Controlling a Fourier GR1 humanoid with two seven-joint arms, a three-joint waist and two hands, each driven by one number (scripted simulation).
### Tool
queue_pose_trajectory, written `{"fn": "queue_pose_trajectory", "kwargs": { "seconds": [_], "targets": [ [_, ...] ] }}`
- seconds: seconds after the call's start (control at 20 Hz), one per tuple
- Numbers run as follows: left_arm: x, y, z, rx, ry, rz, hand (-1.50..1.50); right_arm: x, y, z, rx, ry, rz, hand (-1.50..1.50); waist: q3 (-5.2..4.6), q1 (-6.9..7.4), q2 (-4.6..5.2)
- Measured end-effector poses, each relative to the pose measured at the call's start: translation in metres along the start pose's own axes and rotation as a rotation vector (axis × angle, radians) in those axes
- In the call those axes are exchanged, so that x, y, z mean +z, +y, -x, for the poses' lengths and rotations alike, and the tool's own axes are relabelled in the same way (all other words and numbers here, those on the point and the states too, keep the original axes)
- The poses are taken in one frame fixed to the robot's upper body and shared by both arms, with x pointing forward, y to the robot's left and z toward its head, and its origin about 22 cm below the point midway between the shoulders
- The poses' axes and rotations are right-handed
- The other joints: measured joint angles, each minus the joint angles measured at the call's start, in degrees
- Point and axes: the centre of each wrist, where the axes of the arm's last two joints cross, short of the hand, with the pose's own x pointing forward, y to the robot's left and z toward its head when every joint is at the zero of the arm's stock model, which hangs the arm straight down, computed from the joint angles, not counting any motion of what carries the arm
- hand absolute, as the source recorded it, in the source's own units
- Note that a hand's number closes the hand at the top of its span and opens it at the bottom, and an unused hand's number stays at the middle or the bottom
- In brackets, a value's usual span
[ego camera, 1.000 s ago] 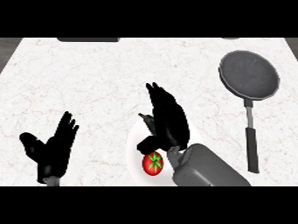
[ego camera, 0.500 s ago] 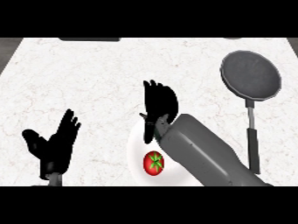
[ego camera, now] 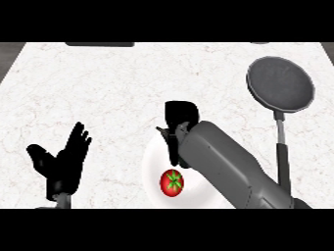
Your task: Pick the eggplant from the plate and place it in the pan
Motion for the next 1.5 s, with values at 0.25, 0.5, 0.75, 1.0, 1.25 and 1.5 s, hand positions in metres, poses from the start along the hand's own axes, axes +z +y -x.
{"fn": "queue_pose_trajectory", "kwargs": {
  "seconds": [0.25, 0.5, 0.75, 1.0, 1.25, 1.5],
  "targets": [
    [0.003, 0.007, 0.004, -0.002, -0.002, -0.005, 0.0, -0.006, 0.003, 0.007, 0.003, -0.007, -0.064, -1.5, 0.01, -0.28, -0.06],
    [0.001, 0.013, 0.003, -0.003, 0.005, -0.014, 0.0, -0.008, 0.014, 0.011, -0.012, -0.021, -0.041, -1.5, 0.02, -0.4, -0.08],
    [0.002, 0.004, 0.001, -0.002, 0.001, -0.016, 0.0, -0.011, 0.023, 0.015, -0.027, -0.032, 0.003, -1.5, 0.02, -0.44, -0.08],
    [0.009, 0.002, 0.009, -0.004, 0.001, -0.012, 0.0, -0.014, 0.037, 0.017, -0.008, -0.016, 0.015, -1.5, 0.02, -0.36, -0.09],
    [0.007, 0.003, 0.003, 0.0, 0.0, -0.005, 0.0, -0.022, 0.044, 0.022, -0.009, -0.054, 0.011, 1.5, -0.06, -0.26, -0.3],
    [0.009, 0.0, 0.006, 0.003, -0.005, -0.01, 0.0, -0.028, 0.051, 0.028, 0.018, -0.123, 0.072, 1.5, -0.21, -0.29, -0.68]
  ]
}}
